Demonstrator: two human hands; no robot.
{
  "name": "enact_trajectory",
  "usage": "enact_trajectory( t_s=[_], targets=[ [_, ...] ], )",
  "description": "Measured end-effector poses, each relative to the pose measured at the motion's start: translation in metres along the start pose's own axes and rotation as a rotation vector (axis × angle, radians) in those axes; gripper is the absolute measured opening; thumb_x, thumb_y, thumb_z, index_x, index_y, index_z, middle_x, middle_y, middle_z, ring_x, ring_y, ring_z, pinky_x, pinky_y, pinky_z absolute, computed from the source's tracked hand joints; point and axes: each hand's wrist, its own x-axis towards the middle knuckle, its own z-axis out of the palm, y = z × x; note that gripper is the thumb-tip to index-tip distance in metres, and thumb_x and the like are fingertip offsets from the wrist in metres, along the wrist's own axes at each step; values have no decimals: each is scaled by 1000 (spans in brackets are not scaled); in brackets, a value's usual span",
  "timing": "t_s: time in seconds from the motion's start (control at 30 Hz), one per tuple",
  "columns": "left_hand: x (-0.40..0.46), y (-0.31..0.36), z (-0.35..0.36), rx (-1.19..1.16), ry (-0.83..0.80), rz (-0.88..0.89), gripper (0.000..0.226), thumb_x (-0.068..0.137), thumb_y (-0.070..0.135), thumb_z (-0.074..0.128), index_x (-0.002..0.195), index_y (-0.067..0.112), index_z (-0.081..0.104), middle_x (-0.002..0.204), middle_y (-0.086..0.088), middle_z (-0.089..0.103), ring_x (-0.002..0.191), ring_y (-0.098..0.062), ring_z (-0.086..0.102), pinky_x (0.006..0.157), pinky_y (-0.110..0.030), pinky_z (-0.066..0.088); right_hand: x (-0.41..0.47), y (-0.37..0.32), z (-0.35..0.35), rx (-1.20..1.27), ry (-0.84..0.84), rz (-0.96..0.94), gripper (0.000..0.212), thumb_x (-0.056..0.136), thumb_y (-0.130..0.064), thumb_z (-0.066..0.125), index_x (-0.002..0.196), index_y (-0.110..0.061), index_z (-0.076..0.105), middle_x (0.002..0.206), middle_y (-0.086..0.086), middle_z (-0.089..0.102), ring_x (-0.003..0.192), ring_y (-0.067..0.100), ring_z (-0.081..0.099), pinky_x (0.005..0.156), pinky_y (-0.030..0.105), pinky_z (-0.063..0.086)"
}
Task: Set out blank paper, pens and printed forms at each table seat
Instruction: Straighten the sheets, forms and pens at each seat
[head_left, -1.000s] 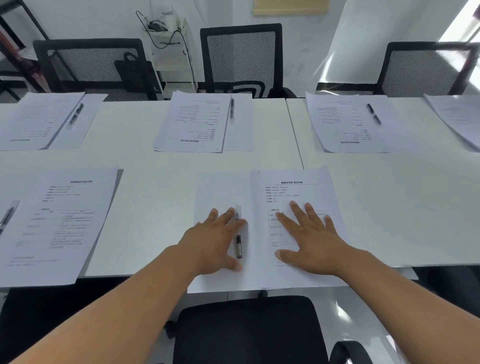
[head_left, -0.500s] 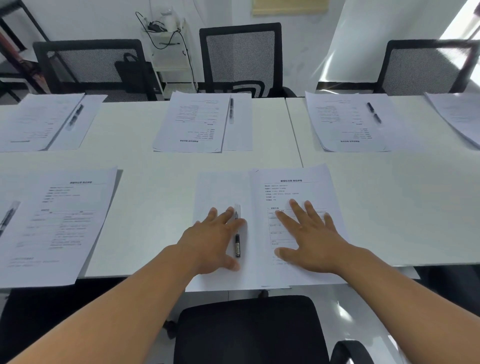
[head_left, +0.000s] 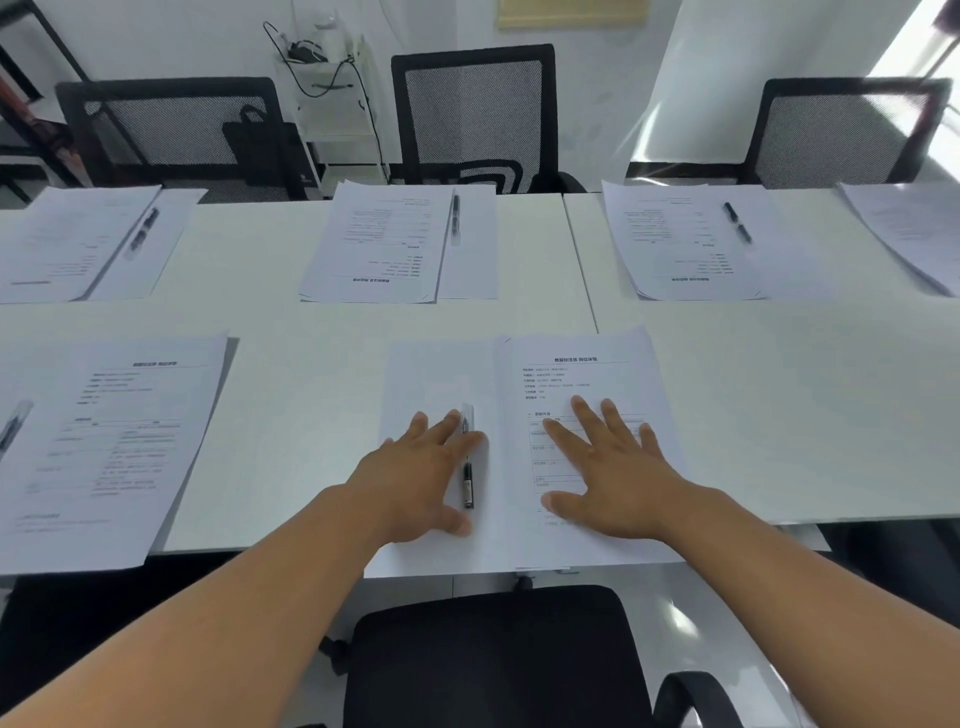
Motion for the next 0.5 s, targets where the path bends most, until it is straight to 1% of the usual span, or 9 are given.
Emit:
enact_trajectory(
  t_s=[0.07,0.17,0.3,0.4,0.47,0.5],
  targets=[
    [-1,1,-1,18,-15,-1,112,93,51,83,172,44,4,182,13,-14,170,-27,-12,134,-58,21,-1,-2,-3,6,-11,-6,98,99,-77,45,170,-44,-14,177,-4,-34,163,28,-32,132,64,-8],
    [-2,3,-5,43,-17,-12,119,91,51,85,172,46,-3,182,12,-18,169,-29,-14,132,-59,27,-6,-5,-10,30,3,-20,96,100,-78,45,169,-48,-15,175,-8,-36,162,28,-33,131,67,-8],
    [-13,5,-6,88,23,-22,123,87,58,86,172,48,-2,181,9,-22,169,-35,-15,133,-64,20,-23,-9,-20,32,33,-35,94,102,-76,45,170,-48,-14,176,-9,-35,164,27,-31,131,67,-7],
    [-31,4,-9,73,25,-44,123,85,62,85,172,48,0,181,8,-24,168,-38,-14,132,-67,19,-40,-13,-28,-6,34,-46,93,103,-74,44,172,-42,-10,179,-7,-28,166,25,-25,134,60,-5],
    [-46,10,-15,73,33,-52,120,86,66,83,172,47,1,181,7,-25,168,-40,-13,131,-70,19,-56,-17,-36,4,74,-56,89,106,-70,43,174,-38,-3,182,-6,-12,169,21,-12,137,50,1],
    [-57,13,-22,70,48,-58,119,86,67,81,172,46,1,181,7,-25,168,-41,-13,130,-70,19,-66,-22,-42,20,111,-65,85,107,-67,43,174,-36,3,183,-7,-2,169,19,-2,137,44,8]
  ],
)
